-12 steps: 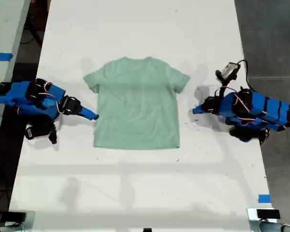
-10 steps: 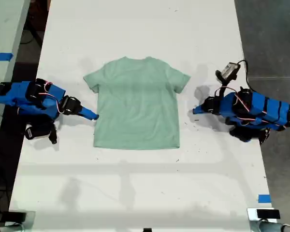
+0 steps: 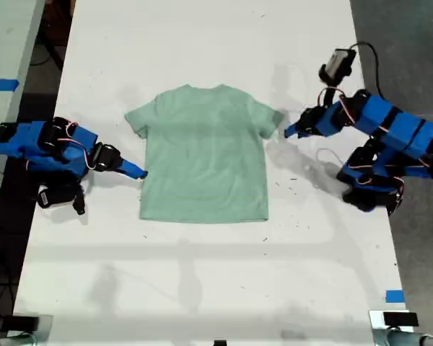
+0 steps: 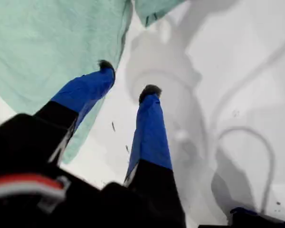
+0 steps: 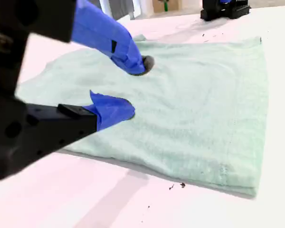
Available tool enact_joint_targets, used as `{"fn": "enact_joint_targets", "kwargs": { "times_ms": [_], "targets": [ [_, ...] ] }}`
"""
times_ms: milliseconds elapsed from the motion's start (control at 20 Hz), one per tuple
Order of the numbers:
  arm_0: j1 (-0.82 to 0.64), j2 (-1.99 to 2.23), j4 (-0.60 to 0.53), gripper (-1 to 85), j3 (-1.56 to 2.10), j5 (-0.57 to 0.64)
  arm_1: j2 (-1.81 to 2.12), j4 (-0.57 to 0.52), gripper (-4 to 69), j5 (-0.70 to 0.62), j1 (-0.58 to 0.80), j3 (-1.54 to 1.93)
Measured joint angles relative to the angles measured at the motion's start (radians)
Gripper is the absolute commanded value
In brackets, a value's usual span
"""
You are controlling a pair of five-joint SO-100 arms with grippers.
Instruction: Fold t shirt
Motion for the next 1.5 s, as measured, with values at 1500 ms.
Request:
{"fn": "enact_joint_targets", "kwargs": {
  "times_ms": [1500],
  "targets": [
    [0.000, 0.000, 0.000, 11.3, 0.000, 0.000, -0.908, -0.061, -0.5, -0.173, 0.133, -0.706]
  ]
}}
